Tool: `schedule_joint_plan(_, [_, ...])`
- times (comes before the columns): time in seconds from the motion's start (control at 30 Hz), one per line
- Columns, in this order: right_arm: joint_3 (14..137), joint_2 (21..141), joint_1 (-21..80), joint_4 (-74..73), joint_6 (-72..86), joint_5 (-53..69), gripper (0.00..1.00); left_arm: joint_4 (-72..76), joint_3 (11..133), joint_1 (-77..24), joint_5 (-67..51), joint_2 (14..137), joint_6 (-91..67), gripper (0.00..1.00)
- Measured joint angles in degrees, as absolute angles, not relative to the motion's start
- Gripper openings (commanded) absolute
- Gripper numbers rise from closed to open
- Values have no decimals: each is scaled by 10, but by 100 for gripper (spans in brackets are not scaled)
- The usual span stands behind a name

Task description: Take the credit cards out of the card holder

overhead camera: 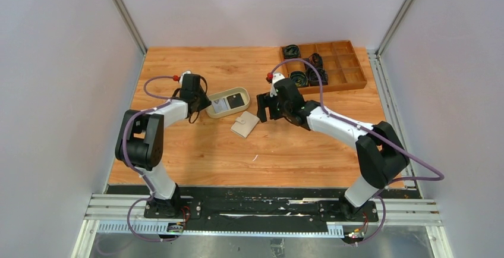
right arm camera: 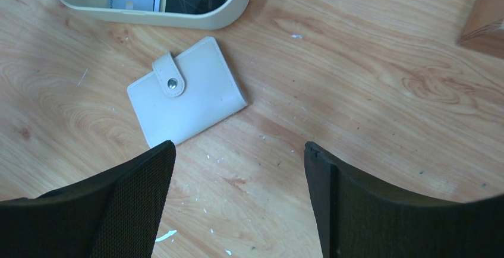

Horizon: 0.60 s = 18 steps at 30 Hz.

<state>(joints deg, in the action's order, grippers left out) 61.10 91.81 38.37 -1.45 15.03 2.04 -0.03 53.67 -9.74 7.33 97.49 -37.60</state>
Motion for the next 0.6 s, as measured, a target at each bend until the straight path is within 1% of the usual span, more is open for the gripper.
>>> schedule_joint_plan(0.17, [626, 928, 361, -14, 146, 37, 83, -4, 570, -105, 70, 1004, -385, 7])
schedule_joint_plan(0.27, [634, 936, 349, -16, 142, 48, 83, -20, 597, -112, 72, 1020, -381, 0])
schedule_joint_plan(0.53, [675, 963, 319, -26, 137, 86, 83, -59, 673, -122, 82, 1070, -382, 0])
schedule_joint_plan(0.57, [681, 967, 317, -27, 136, 90, 83, -63, 683, -122, 83, 1076, -382, 0])
schedule_joint_plan(0.6, [688, 973, 313, -27, 134, 94, 84, -68, 695, -122, 84, 1084, -382, 3])
